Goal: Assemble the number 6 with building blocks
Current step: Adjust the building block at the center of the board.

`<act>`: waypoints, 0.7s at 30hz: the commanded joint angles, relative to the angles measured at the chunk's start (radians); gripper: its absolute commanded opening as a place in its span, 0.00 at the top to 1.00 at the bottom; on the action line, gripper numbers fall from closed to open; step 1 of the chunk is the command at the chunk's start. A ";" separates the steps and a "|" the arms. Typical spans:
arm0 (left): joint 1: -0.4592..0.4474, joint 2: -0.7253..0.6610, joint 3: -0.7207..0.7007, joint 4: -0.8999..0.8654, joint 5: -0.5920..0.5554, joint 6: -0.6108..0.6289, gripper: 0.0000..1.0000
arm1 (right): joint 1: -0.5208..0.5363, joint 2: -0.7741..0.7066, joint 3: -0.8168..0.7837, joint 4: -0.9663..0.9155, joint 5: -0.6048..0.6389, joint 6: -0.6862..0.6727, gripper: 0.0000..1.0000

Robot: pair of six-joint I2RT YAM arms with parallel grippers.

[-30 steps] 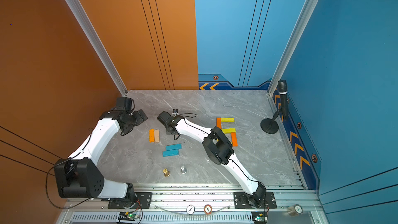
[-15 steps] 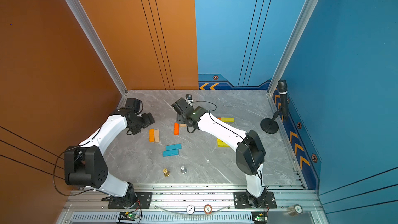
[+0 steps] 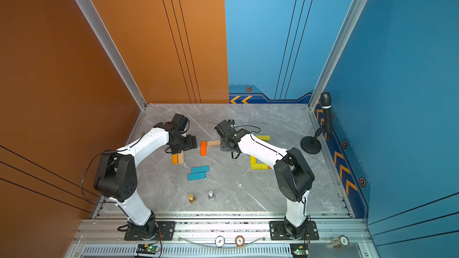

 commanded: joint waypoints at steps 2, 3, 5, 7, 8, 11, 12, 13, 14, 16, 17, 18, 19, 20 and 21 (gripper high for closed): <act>-0.028 0.070 0.089 -0.073 -0.082 0.009 0.13 | -0.011 0.057 0.087 -0.015 -0.055 -0.083 0.54; -0.026 0.085 0.099 -0.072 -0.082 0.005 0.13 | -0.039 0.070 0.100 -0.021 -0.058 -0.091 0.54; -0.023 0.115 0.121 -0.078 -0.113 -0.001 0.12 | -0.054 0.091 0.127 -0.031 -0.067 -0.107 0.55; -0.016 0.133 0.135 -0.077 -0.143 0.002 0.15 | -0.067 0.115 0.147 -0.033 -0.078 -0.118 0.55; -0.011 0.142 0.144 -0.076 -0.149 0.006 0.19 | -0.072 0.128 0.159 -0.036 -0.089 -0.125 0.56; 0.003 0.159 0.161 -0.081 -0.183 0.027 0.24 | -0.081 0.163 0.184 -0.037 -0.105 -0.135 0.56; 0.006 0.164 0.164 -0.083 -0.189 0.035 0.24 | -0.081 0.175 0.193 -0.038 -0.110 -0.138 0.56; 0.010 0.171 0.169 -0.087 -0.194 0.042 0.24 | -0.082 0.188 0.200 -0.039 -0.114 -0.137 0.56; 0.013 0.181 0.175 -0.090 -0.196 0.051 0.24 | -0.082 0.201 0.207 -0.038 -0.116 -0.137 0.56; 0.016 0.201 0.180 -0.092 -0.202 0.061 0.25 | -0.082 0.220 0.219 -0.037 -0.120 -0.142 0.56; 0.019 0.211 0.184 -0.091 -0.197 0.066 0.25 | -0.083 0.249 0.227 -0.039 -0.118 -0.143 0.56; 0.017 0.221 0.190 -0.094 -0.193 0.069 0.25 | -0.083 0.260 0.235 -0.040 -0.120 -0.143 0.56; 0.017 0.228 0.194 -0.093 -0.187 0.070 0.25 | -0.086 0.270 0.243 -0.040 -0.121 -0.146 0.56; 0.018 0.235 0.198 -0.094 -0.182 0.070 0.25 | -0.087 0.278 0.250 -0.040 -0.119 -0.146 0.56; 0.018 0.243 0.203 -0.094 -0.176 0.072 0.25 | -0.088 0.288 0.258 -0.042 -0.117 -0.149 0.56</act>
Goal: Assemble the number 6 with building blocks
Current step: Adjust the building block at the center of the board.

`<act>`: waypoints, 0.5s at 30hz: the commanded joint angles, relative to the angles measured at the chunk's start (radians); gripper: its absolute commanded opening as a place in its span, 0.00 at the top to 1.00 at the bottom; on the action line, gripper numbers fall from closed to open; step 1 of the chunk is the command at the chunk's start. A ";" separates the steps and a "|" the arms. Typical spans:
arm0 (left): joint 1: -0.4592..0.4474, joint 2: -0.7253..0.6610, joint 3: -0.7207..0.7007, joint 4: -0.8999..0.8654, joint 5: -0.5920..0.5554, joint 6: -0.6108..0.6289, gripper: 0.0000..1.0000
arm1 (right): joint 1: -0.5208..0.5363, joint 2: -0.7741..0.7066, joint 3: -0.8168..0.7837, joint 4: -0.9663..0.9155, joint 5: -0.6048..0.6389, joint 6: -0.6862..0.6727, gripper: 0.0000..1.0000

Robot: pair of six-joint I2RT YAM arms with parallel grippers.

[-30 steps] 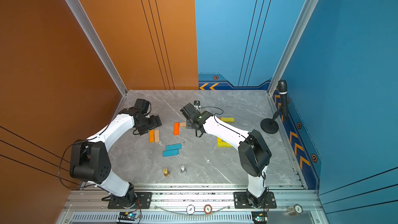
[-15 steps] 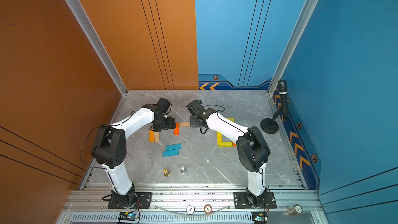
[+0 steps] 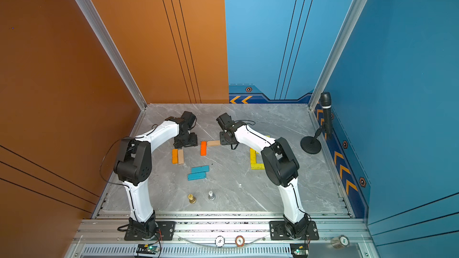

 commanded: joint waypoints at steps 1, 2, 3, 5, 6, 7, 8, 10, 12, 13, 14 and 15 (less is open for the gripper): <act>0.003 0.035 0.037 -0.035 -0.011 0.027 0.25 | -0.004 0.034 0.046 -0.034 -0.011 -0.023 0.56; 0.003 0.043 0.042 -0.034 -0.007 0.027 0.25 | -0.004 0.042 0.052 -0.036 -0.008 -0.027 0.56; 0.004 0.051 0.048 -0.034 -0.001 0.028 0.25 | -0.003 0.051 0.064 -0.043 -0.006 -0.032 0.56; 0.000 0.062 0.056 -0.035 0.010 0.028 0.25 | -0.004 0.070 0.080 -0.058 -0.001 -0.040 0.55; -0.002 0.071 0.062 -0.034 0.015 0.031 0.25 | -0.004 0.075 0.083 -0.060 0.006 -0.045 0.55; -0.002 0.080 0.070 -0.035 0.022 0.037 0.25 | -0.005 0.082 0.085 -0.061 0.011 -0.048 0.54; -0.003 0.086 0.075 -0.035 0.025 0.043 0.25 | -0.006 0.086 0.088 -0.063 0.013 -0.052 0.54; -0.001 0.097 0.088 -0.035 0.036 0.056 0.24 | -0.008 0.093 0.092 -0.067 0.024 -0.063 0.53; 0.000 0.105 0.095 -0.034 0.040 0.069 0.24 | -0.009 0.103 0.099 -0.068 0.028 -0.076 0.51; 0.000 0.111 0.099 -0.035 0.050 0.074 0.24 | -0.010 0.106 0.104 -0.069 0.030 -0.087 0.50; 0.000 0.115 0.101 -0.035 0.057 0.075 0.24 | -0.012 0.112 0.108 -0.072 0.031 -0.095 0.50; 0.000 0.121 0.102 -0.035 0.061 0.078 0.24 | -0.013 0.118 0.111 -0.075 0.029 -0.105 0.49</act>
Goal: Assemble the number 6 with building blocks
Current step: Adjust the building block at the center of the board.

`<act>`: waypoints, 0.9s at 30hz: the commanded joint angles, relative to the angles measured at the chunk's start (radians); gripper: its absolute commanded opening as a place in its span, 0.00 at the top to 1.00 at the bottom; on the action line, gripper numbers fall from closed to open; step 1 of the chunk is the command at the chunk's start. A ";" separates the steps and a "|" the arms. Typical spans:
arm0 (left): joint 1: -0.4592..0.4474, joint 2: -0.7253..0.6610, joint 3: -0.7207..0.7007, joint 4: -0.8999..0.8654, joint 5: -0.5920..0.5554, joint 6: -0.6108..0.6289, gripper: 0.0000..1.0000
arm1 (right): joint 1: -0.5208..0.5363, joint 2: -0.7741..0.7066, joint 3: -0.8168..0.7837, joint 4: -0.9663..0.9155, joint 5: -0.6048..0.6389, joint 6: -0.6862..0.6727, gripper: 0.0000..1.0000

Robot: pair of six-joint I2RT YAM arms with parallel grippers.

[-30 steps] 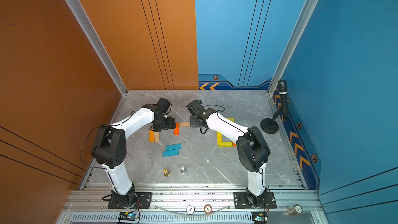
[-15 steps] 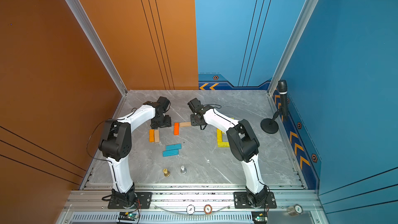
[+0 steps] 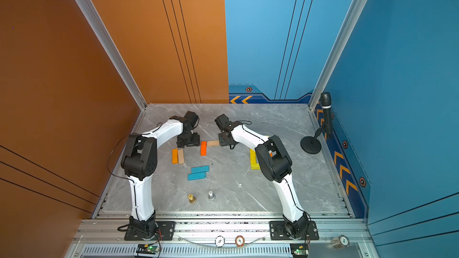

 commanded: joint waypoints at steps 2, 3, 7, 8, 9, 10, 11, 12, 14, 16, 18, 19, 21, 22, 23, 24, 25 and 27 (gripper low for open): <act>0.001 0.038 0.029 -0.030 0.036 0.029 0.23 | -0.012 0.035 0.030 -0.043 0.026 -0.059 0.47; -0.001 0.042 0.030 -0.030 0.038 0.031 0.23 | -0.013 0.039 0.060 -0.043 0.029 -0.065 0.46; -0.010 0.049 0.029 -0.029 0.047 0.025 0.23 | -0.019 0.054 0.074 -0.056 0.024 -0.076 0.45; -0.014 0.050 0.029 -0.030 0.047 0.024 0.23 | -0.019 0.054 0.073 -0.057 0.022 -0.079 0.44; -0.019 0.053 0.030 -0.029 0.048 0.023 0.23 | -0.019 0.054 0.072 -0.057 0.022 -0.080 0.43; -0.019 0.054 0.031 -0.030 0.049 0.022 0.23 | -0.019 0.055 0.072 -0.058 0.023 -0.081 0.43; -0.022 0.056 0.032 -0.030 0.052 0.020 0.23 | -0.020 0.056 0.072 -0.058 0.023 -0.082 0.43; -0.022 0.059 0.033 -0.030 0.056 0.020 0.23 | -0.019 0.057 0.071 -0.058 0.023 -0.080 0.42; -0.025 0.063 0.036 -0.029 0.059 0.018 0.23 | -0.018 0.060 0.070 -0.058 0.019 -0.080 0.41; -0.025 0.064 0.041 -0.029 0.064 0.018 0.23 | -0.018 0.064 0.072 -0.056 0.016 -0.080 0.41; -0.025 0.064 0.044 -0.030 0.069 0.017 0.23 | -0.018 0.068 0.073 -0.052 0.011 -0.080 0.40; -0.024 0.065 0.046 -0.030 0.070 0.017 0.23 | -0.018 0.071 0.074 -0.050 0.007 -0.078 0.39; -0.024 0.070 0.053 -0.029 0.073 0.017 0.23 | -0.020 0.075 0.076 -0.048 -0.005 -0.075 0.39; -0.025 0.073 0.056 -0.030 0.079 0.017 0.24 | -0.021 0.077 0.076 -0.045 -0.010 -0.071 0.38; -0.027 0.075 0.062 -0.029 0.082 0.018 0.23 | -0.022 0.080 0.077 -0.043 -0.015 -0.070 0.38; -0.029 0.078 0.067 -0.030 0.082 0.018 0.23 | -0.024 0.081 0.078 -0.042 -0.018 -0.069 0.39; -0.030 0.081 0.072 -0.029 0.082 0.020 0.23 | -0.024 0.081 0.078 -0.041 -0.021 -0.067 0.38; -0.032 0.084 0.079 -0.030 0.083 0.019 0.23 | -0.026 0.083 0.079 -0.041 -0.022 -0.066 0.38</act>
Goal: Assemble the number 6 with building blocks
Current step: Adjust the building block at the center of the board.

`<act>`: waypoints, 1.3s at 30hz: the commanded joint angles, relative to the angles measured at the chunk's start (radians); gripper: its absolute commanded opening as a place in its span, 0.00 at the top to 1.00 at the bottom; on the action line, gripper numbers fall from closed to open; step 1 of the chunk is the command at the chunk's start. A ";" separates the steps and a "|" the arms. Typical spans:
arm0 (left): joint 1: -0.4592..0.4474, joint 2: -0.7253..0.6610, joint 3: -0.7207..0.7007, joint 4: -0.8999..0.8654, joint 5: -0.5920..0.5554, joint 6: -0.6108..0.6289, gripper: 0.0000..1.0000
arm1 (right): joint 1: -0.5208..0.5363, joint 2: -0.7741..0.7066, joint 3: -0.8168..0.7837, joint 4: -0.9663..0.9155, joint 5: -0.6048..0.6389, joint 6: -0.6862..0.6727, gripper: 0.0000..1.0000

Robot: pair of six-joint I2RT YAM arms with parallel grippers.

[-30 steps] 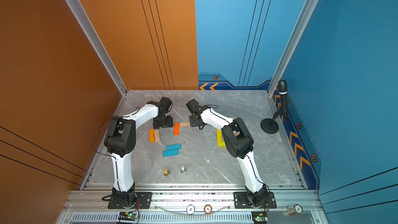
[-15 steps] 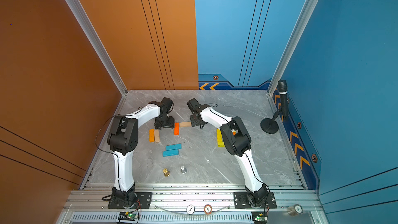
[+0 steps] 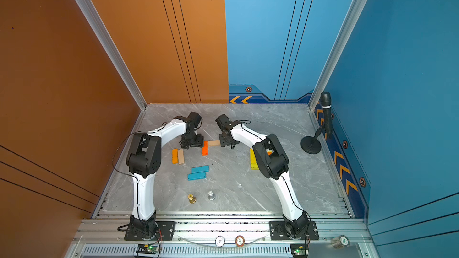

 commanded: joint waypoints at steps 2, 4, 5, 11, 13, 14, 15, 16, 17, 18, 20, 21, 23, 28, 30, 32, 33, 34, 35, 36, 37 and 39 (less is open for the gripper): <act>-0.013 0.031 0.035 -0.022 0.027 0.009 0.23 | -0.010 0.018 0.029 -0.015 -0.024 0.004 0.38; -0.012 0.036 0.043 -0.022 0.029 0.014 0.23 | -0.014 0.021 0.029 -0.014 -0.029 0.004 0.38; -0.011 0.040 0.047 -0.022 0.030 0.015 0.24 | -0.016 0.023 0.032 -0.014 -0.029 0.003 0.38; -0.006 0.062 0.090 -0.022 0.035 0.037 0.24 | -0.034 0.027 0.045 -0.012 -0.039 -0.010 0.38; -0.005 0.073 0.108 -0.024 0.042 0.047 0.24 | -0.037 0.029 0.050 -0.015 -0.038 -0.018 0.38; -0.005 0.079 0.116 -0.025 0.043 0.051 0.24 | -0.042 0.030 0.054 -0.017 -0.041 -0.020 0.37; -0.004 0.085 0.126 -0.028 0.044 0.053 0.24 | -0.044 0.031 0.055 -0.018 -0.042 -0.020 0.38; -0.003 0.094 0.138 -0.033 0.045 0.056 0.24 | -0.047 0.030 0.057 -0.018 -0.042 -0.022 0.38; -0.003 0.101 0.148 -0.035 0.049 0.056 0.24 | -0.050 0.030 0.057 -0.018 -0.043 -0.024 0.37; -0.005 0.107 0.155 -0.035 0.054 0.057 0.24 | -0.051 0.032 0.058 -0.017 -0.045 -0.024 0.38; -0.006 0.116 0.169 -0.035 0.058 0.056 0.24 | -0.056 0.034 0.061 -0.020 -0.044 -0.025 0.37; -0.008 0.121 0.178 -0.037 0.059 0.054 0.24 | -0.058 0.032 0.061 -0.020 -0.044 -0.025 0.38; -0.009 0.126 0.190 -0.037 0.065 0.051 0.24 | -0.061 0.030 0.065 -0.020 -0.041 -0.025 0.37; -0.014 0.133 0.222 -0.040 0.078 0.040 0.24 | -0.081 0.000 0.084 -0.023 -0.058 -0.014 0.37; -0.011 0.125 0.232 -0.042 0.086 0.028 0.24 | -0.088 -0.032 0.084 -0.023 -0.062 -0.007 0.37; -0.004 0.102 0.234 -0.045 0.090 0.014 0.24 | -0.093 -0.068 0.078 -0.027 -0.057 0.005 0.37; 0.000 0.089 0.235 -0.050 0.092 0.007 0.23 | -0.093 -0.084 0.074 -0.030 -0.054 0.011 0.37; 0.004 0.070 0.233 -0.052 0.099 0.001 0.23 | -0.091 -0.105 0.066 -0.036 -0.048 0.021 0.37; 0.008 0.042 0.227 -0.052 0.104 -0.006 0.22 | -0.089 -0.128 0.054 -0.040 -0.040 0.035 0.38; 0.012 0.015 0.218 -0.053 0.104 -0.012 0.21 | -0.086 -0.148 0.039 -0.043 -0.032 0.048 0.38; 0.016 -0.018 0.207 -0.053 0.101 -0.017 0.20 | -0.083 -0.175 0.017 -0.042 -0.025 0.066 0.38; 0.028 -0.085 0.178 -0.052 0.102 -0.027 0.19 | -0.072 -0.233 -0.031 -0.040 -0.020 0.098 0.38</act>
